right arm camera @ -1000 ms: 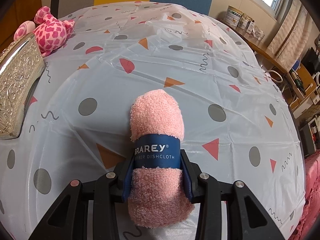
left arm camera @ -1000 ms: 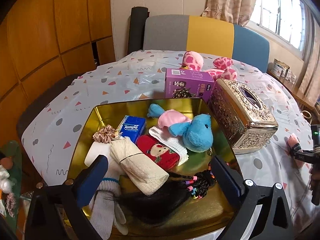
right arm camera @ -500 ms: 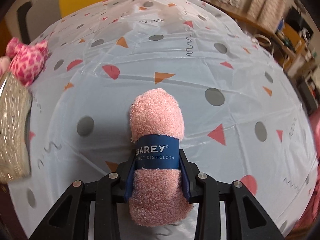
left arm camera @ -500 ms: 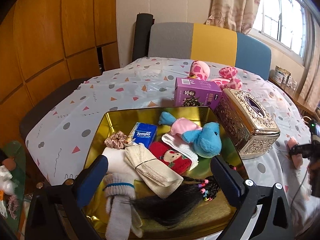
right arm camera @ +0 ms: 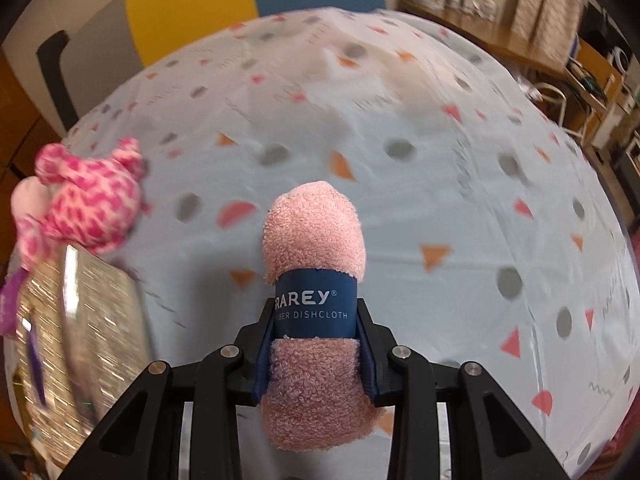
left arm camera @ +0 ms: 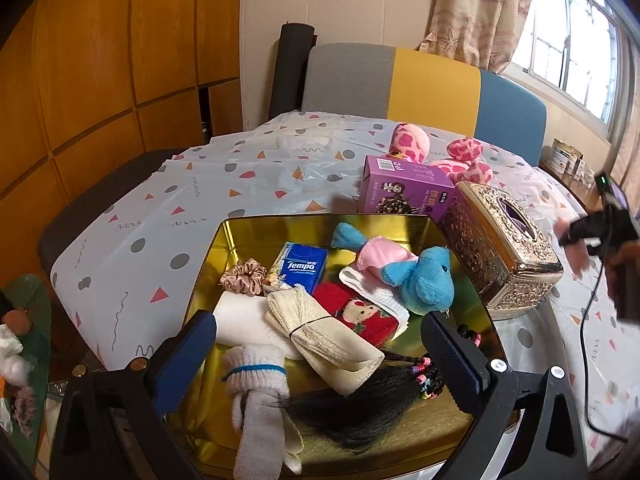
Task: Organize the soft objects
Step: 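Carry the pink GRAREY dishcloth roll toward the gold tray with the right tool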
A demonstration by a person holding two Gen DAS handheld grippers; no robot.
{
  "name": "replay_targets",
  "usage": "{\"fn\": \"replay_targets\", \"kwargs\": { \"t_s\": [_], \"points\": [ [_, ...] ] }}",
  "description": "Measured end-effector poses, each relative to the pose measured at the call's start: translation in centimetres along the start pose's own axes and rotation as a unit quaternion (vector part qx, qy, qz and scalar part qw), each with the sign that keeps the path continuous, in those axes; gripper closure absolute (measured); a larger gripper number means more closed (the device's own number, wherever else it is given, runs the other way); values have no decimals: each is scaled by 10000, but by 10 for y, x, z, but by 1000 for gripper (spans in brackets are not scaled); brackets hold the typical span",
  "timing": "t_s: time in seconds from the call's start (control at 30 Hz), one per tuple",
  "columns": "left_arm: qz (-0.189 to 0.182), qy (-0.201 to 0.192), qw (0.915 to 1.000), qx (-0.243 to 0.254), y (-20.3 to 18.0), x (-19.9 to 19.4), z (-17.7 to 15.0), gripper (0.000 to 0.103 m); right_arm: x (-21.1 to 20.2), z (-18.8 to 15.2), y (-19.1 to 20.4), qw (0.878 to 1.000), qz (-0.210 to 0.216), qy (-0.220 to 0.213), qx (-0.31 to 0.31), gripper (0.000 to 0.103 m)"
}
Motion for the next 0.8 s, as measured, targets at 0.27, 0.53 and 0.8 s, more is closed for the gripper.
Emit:
{"fn": "replay_targets", "kwargs": {
  "t_s": [0.27,0.53,0.8],
  "points": [
    [23,32,10000,-40,6,0,0,0,-27,35,84,9972,397,-369,-518,69],
    [67,63,9999,-121,14,1,-2,0,-51,36,168,9870,1045,-594,-1071,69],
    [115,53,9997,-187,21,-2,-3,0,-71,11,237,9674,1839,-610,-1631,69]
  ]
}}
Point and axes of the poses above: each gripper's, at about its wrist camera, not at the fingertips, and x roughly the way its jaws point, y to its left, z to its top, the point moved 1 cm from there along x, roughly the way its jaws point, and after that the axes turned 3 degrees about -y, right-handed, at the moved point
